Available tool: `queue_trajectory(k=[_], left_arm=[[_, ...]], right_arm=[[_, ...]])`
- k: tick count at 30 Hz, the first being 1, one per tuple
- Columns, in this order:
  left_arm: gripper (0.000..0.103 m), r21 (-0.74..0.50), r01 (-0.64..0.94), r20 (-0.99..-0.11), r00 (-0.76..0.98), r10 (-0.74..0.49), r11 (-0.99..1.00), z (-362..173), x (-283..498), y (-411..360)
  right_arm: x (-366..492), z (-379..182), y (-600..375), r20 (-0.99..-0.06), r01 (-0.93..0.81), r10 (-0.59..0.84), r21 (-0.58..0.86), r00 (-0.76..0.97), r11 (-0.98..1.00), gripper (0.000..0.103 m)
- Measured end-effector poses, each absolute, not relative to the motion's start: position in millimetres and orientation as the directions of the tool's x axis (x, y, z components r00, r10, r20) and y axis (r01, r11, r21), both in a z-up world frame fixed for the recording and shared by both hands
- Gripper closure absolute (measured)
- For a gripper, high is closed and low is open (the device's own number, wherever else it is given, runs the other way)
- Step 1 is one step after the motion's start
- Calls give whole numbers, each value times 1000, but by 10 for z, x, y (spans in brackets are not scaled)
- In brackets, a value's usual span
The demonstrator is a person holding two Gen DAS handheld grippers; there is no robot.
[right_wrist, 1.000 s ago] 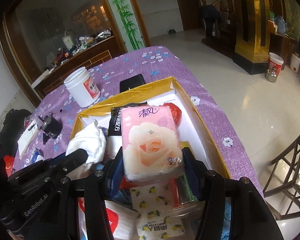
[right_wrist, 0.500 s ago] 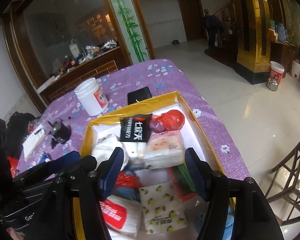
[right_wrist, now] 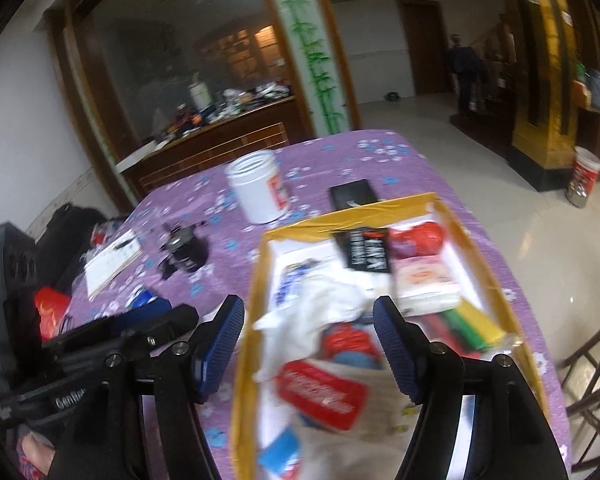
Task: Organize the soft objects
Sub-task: 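Move both grippers back over the remaining packs on the table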
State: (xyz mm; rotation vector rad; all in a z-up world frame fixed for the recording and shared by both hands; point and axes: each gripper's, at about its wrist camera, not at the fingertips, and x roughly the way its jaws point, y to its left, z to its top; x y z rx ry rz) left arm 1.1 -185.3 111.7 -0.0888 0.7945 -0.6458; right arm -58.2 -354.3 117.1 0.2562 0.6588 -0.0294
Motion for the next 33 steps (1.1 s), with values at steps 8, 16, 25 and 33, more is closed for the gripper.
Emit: queue_trajectory(k=[8,16,25,33], left_arm=[[54,-304,358,-630,619,-468,883,1083,167,-920],[54,-305,93,-669,687,-283,948,618,530,40],[54,-384,87,-674,654,-343,919,468,607,138],[54,-413,18,-689,647,-325,911,449,639,318]], right_arm=[[-398,1103,-2968,-649,-11,154,219,745,976,32],[361,810,-2388,-805,-176,149,55,574,983,28],[936,464,-2236,-904,-276,48,-78,425,958,28],[1254,491,-1934,-883,-193,157,78,441,978,28]])
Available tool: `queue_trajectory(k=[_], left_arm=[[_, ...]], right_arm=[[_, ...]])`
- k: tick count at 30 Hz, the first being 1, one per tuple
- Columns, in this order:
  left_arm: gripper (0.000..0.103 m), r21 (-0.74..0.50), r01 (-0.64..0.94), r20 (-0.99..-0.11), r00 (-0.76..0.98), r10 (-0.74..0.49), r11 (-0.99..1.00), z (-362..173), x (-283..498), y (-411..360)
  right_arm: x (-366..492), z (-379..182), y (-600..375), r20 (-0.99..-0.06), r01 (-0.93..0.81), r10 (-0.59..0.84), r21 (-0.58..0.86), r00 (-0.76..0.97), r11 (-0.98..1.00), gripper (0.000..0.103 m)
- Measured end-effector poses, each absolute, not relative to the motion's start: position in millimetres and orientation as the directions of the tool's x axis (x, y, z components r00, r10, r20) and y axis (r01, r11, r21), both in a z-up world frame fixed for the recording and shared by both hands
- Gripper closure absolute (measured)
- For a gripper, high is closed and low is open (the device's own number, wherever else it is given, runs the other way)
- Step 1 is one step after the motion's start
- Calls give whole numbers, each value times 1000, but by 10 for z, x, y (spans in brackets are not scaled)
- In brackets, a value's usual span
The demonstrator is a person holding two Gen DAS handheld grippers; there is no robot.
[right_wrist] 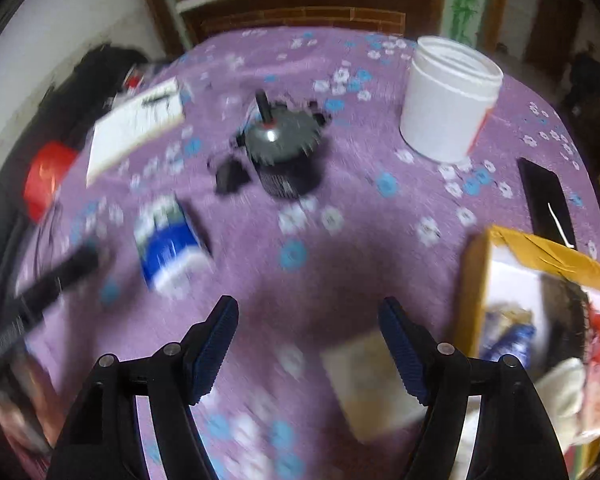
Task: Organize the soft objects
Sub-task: 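Move both grippers back over the remaining packs on the table, then grasp the blue tissue pack with the left gripper while right grasps the cream Face pack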
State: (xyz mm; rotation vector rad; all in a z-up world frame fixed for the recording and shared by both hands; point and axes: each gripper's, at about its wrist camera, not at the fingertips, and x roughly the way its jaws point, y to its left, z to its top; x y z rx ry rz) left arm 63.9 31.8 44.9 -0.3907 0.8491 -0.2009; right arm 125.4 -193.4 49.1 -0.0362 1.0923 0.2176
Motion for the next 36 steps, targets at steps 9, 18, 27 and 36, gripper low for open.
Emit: queue_trajectory(k=[9,18,27,36], left_arm=[[54,-443,-56,-708,634,-311,895,356,696,482],[54,-462,-65,-711,624,-325,885,329,700,520],[54,-426,-44,-715,629,-306,904,350,693,439],[54,-410,-37,-717,630,-297,911,350,697,409]], right_arm=[[1508,199,-1324,-886,-169,116,44,448,985,32],[1256,530,-1633,-874,-291,220,96,432,952,30],[1059,439,-2121,-936,-352,70,-60,346,934,30],[978,311,-2140,-945,-398,6,-133,328,908,30]])
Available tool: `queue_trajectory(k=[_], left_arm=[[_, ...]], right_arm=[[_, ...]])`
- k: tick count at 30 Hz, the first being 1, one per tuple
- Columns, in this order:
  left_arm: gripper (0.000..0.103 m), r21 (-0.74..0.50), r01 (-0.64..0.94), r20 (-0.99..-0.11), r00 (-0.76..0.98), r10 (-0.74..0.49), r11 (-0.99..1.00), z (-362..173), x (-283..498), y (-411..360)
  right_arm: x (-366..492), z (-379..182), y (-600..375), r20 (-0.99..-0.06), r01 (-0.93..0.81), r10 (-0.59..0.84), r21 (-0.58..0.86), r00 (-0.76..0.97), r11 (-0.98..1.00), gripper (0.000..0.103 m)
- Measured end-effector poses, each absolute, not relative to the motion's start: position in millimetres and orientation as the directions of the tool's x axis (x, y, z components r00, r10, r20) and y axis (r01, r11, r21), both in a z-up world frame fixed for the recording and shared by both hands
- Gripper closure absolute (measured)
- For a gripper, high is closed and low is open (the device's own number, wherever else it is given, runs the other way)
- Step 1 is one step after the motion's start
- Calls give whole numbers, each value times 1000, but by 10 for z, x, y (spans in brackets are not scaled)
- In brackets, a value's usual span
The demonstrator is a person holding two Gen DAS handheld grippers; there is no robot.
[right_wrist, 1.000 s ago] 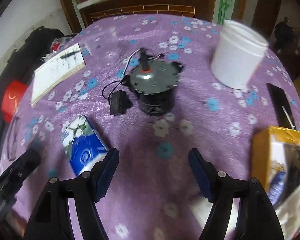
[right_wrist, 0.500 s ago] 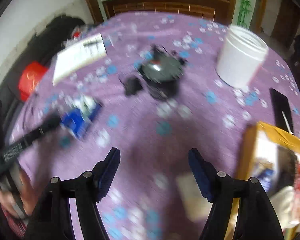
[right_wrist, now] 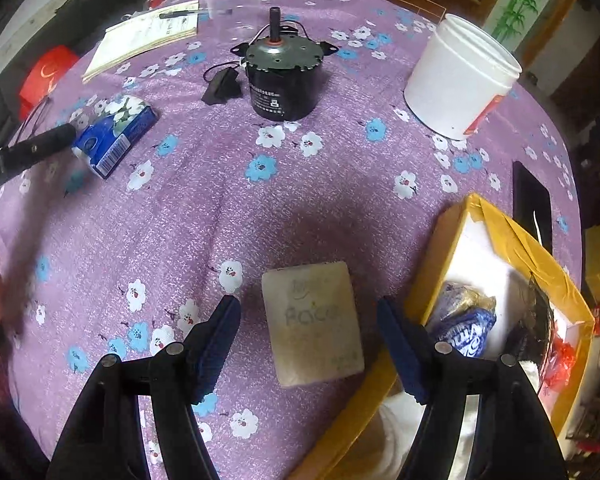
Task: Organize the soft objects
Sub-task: 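Grasp the blue tissue pack with the left gripper while right grasps the cream Face pack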
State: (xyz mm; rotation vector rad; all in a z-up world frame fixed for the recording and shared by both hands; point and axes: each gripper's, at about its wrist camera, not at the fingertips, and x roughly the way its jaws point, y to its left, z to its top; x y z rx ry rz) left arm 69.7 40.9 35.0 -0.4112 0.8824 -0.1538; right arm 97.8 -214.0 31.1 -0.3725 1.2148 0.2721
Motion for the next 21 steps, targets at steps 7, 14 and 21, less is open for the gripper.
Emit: queue_trajectory(k=[7,14,21], left_arm=[[54,-412,-32,-714,632,-301,911,356,684,402],[54,-411,-23,-712,632,-305,911,371,673,390],[54,-404,-23,-716,630,-301,914,371,681,378]], right_arm=[[1008,143,-2053,-957,-417,-44,-165,286,894,38],[1032,392,-2139,-943,-298,145,52,299,953,59],[921,434,-1791,-879,-174,184,118,441,978,59]])
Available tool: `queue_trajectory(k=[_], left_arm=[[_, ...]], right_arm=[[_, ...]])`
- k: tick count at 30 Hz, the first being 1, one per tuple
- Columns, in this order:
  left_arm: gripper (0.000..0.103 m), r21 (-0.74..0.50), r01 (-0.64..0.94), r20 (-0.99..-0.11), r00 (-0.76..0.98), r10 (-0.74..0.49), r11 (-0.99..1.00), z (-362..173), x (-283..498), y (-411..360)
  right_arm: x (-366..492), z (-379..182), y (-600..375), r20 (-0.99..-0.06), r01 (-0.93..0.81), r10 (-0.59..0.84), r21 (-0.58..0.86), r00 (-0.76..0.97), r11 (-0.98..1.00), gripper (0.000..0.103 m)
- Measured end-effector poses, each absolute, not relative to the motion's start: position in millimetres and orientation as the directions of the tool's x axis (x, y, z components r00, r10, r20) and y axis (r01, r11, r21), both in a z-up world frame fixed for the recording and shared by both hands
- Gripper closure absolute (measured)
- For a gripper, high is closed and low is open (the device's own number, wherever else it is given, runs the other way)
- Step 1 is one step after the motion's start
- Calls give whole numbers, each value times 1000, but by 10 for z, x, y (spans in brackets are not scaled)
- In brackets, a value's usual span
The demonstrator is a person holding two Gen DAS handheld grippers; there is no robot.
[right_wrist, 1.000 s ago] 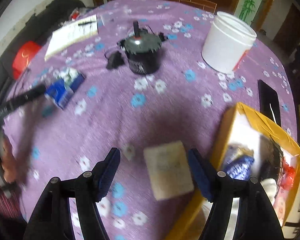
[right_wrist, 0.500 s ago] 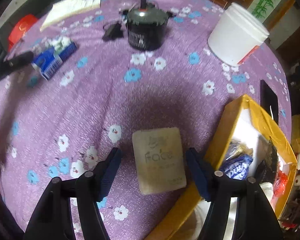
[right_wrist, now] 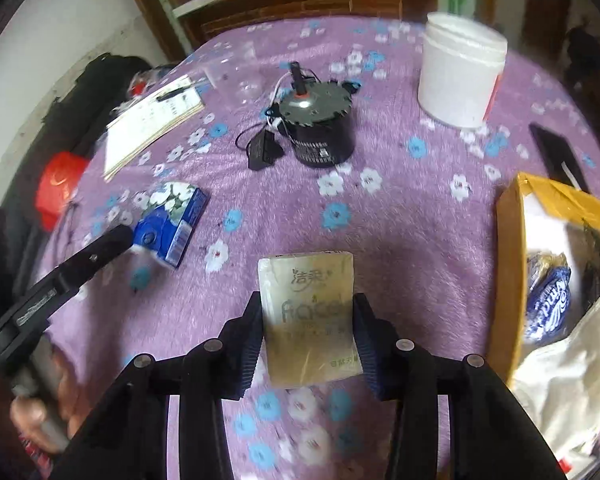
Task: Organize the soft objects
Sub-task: 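Grasp the blue tissue pack with the left gripper while right grasps the cream Face pack, then carry the blue tissue pack and Face tissue pack over the yellow box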
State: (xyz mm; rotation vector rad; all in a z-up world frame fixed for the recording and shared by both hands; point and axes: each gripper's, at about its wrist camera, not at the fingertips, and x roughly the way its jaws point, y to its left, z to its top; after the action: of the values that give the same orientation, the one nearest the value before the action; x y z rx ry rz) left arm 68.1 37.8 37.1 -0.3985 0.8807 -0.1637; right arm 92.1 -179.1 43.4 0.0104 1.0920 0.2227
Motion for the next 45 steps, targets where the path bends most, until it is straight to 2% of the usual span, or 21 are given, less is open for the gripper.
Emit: queue_trajectory(k=[4,7,9,10,11,15,17,19,20,24,27,30,32,40,45], left_arm=[[54,-385,-7,-724,622,-297,923,353,690,320],[54,-377,9,-725,620,-301,926,358,687,282],[54,-363,17,-730,617,-296,932,353,693,250],[54,-359,20,-731,615,-294,933,350,696,237],[54,-348,24,-736,612,-289,937,344,703,213],[43,-308,46,-748,606,-272,950,332,707,103],[43,-261,49,-751,616,-235,964,336,709,34],[38,-233,52,-758,616,-215,971,320,725,-15],[38,-216,51,-763,614,-201,975,306,739,-41],[38,-137,23,-776,618,-121,990,250,802,-102],[38,-123,15,-776,622,-106,992,204,853,-99],[51,-148,7,-777,618,-121,989,181,872,-42],[51,-157,8,-772,623,-127,988,185,864,-32],[51,-125,70,-666,733,-137,990,431,620,-144],[51,-45,123,-565,815,-127,991,604,402,-308]], right_arm=[[958,257,-1651,-864,-145,187,134,468,980,57],[928,202,-1599,-848,-157,157,88,507,984,55],[870,185,-1624,-841,-159,163,92,516,983,45],[835,177,-1642,-838,-162,170,99,518,982,44],[803,171,-1668,-837,-163,173,101,519,981,44],[733,165,-1774,-829,-160,176,106,531,981,44],[753,125,-1774,-831,-158,193,128,522,979,46],[745,121,-1777,-826,-155,193,130,529,979,49],[738,123,-1771,-824,-157,196,131,531,979,54],[716,122,-1770,-818,-162,203,136,538,977,55],[700,140,-1769,-813,-167,211,142,543,976,55],[683,177,-1781,-803,-165,209,140,558,976,55],[669,212,-1798,-793,-162,212,145,571,976,55],[618,384,-1916,-737,-126,204,161,645,979,55],[566,516,-1983,-683,-110,202,176,702,978,55]])
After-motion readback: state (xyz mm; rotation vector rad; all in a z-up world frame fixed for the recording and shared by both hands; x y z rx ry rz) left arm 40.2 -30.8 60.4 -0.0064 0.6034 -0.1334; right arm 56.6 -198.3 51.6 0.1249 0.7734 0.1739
